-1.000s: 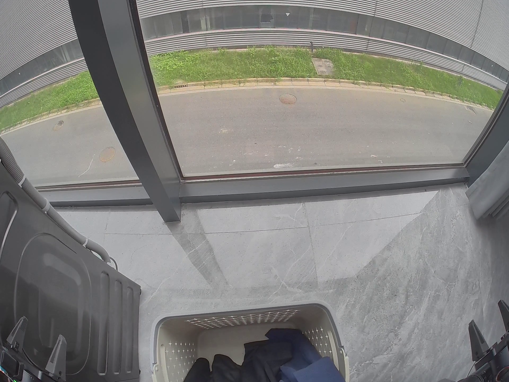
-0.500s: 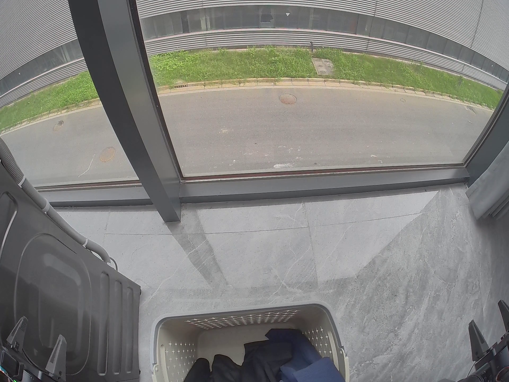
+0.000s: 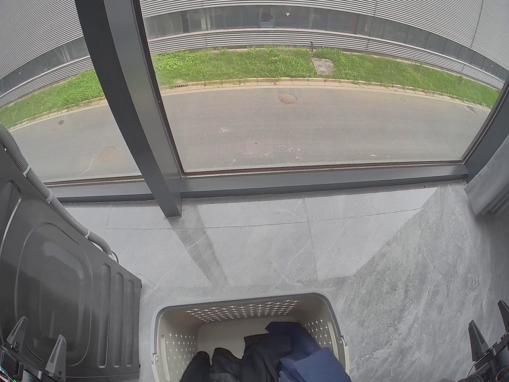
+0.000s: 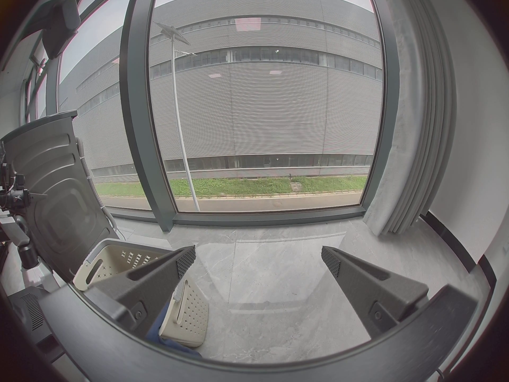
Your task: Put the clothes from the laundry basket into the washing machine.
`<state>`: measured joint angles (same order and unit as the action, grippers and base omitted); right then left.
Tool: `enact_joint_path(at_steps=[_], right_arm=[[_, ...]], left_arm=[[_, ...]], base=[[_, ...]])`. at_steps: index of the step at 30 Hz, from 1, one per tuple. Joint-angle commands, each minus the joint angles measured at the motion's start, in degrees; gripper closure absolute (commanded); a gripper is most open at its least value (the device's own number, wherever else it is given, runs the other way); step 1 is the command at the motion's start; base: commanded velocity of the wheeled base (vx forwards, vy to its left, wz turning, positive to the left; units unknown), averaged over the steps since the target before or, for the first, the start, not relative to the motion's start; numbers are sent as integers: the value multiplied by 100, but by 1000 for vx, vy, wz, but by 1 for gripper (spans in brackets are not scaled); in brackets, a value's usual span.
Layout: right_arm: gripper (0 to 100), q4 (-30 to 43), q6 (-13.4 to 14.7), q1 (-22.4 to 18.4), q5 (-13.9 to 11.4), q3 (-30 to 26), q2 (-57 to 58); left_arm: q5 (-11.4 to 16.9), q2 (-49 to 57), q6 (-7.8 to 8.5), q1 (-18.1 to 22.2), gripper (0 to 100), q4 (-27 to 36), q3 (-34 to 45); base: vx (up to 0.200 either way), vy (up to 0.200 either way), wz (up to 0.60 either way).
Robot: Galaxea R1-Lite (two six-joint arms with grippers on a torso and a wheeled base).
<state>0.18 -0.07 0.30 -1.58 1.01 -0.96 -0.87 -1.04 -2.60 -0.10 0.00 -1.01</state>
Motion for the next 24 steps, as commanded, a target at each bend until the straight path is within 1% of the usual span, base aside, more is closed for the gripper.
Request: enact_joint_path(at_steps=[1,24], right_arm=[[0,-1,-1,5,0,-92,79],[0,-1,-1,-4,0,-92,79]], left_arm=[[-1,86,-4,1,0,0,101],[-1,77,-4,1,0,0,101]], base=[[-200,0,0],[-200,0,0]])
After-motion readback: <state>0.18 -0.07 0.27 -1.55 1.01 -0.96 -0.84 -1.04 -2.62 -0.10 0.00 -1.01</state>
